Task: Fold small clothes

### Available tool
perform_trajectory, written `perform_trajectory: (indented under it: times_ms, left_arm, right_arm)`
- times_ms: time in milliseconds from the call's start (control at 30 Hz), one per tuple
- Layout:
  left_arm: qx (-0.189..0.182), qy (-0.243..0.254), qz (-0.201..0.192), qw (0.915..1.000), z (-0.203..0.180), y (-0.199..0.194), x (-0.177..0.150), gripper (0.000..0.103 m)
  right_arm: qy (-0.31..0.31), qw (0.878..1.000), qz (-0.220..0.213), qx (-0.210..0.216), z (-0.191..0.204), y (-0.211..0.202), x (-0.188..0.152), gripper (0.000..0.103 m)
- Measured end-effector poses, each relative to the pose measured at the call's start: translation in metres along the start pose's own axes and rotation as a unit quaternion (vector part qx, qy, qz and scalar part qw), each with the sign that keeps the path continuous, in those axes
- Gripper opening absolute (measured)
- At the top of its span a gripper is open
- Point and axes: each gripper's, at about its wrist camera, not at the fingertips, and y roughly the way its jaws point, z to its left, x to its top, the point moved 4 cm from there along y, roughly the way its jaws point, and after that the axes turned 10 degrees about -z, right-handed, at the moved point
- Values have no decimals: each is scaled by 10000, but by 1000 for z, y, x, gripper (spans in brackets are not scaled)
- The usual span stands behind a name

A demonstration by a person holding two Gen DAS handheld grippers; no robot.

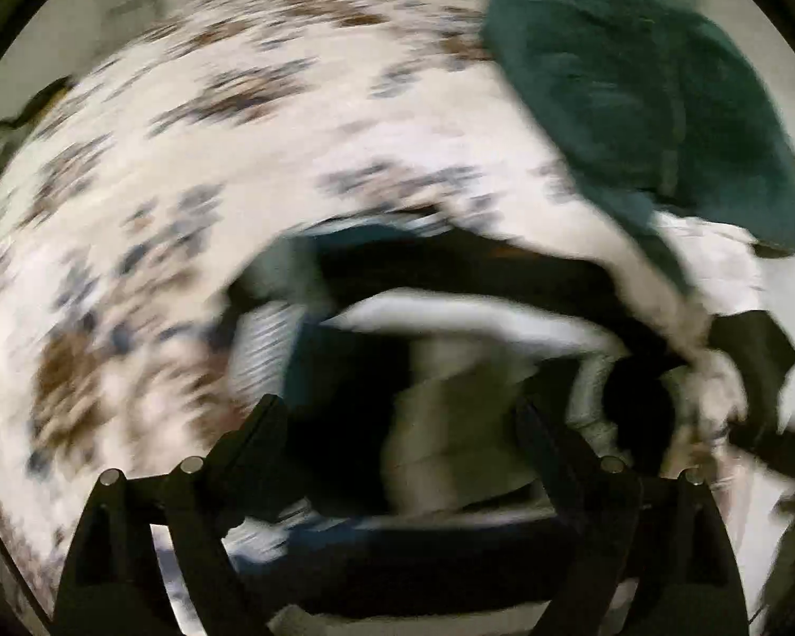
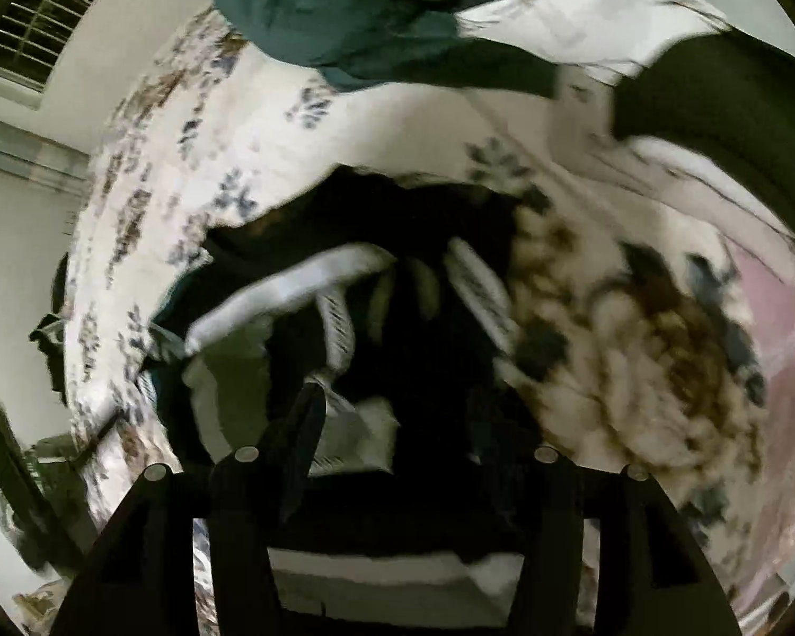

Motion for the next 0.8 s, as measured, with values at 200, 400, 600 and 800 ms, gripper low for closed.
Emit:
perform_trajectory:
  times_ms: [200,400,600,800]
  left_arm:
    - [664,-610,990,9910,70,19,-101,88]
    - [813,-728,1362,9847,61,57,-152,88]
    - [758,-1070,1513,9798,71,90,-156,103]
    - [1007,-1157,1757,9724,74,111,-152,103]
  right_arm:
    - [-198,9971,509,-527,20,70,12,58]
    - [-619,9879,1046,-968,21,134,-1,18]
    - [-1511,9832,210,-1001,56,84,1,5]
    - [-1281,9829,-500,-1224,35,11,30,5]
